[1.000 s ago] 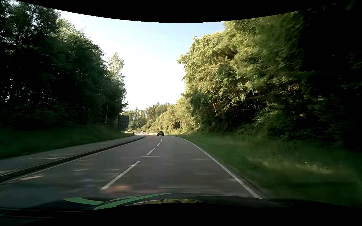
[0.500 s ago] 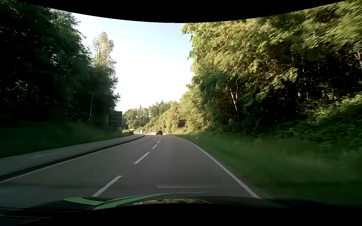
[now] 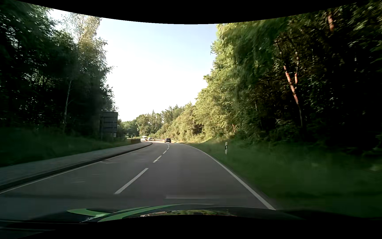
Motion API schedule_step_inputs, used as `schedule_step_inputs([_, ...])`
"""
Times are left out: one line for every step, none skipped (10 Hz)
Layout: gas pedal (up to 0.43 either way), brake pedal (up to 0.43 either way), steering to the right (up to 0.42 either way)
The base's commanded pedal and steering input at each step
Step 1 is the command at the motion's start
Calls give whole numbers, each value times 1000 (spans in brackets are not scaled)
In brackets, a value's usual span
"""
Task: Follow the waypoints while adhering to traffic rules and regulations
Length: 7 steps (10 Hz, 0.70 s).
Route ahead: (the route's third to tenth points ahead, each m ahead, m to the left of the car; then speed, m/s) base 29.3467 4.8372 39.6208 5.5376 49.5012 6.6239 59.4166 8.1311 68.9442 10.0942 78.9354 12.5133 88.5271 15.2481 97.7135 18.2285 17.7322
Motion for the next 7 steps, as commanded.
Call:
schedule_step_inputs([177,0,-18])
schedule_step_inputs([177,0,-18])
schedule_step_inputs([177,0,-20])
schedule_step_inputs([177,0,-21])
schedule_step_inputs([177,0,-21])
schedule_step_inputs([177,0,-21])
schedule_step_inputs([177,0,-21])
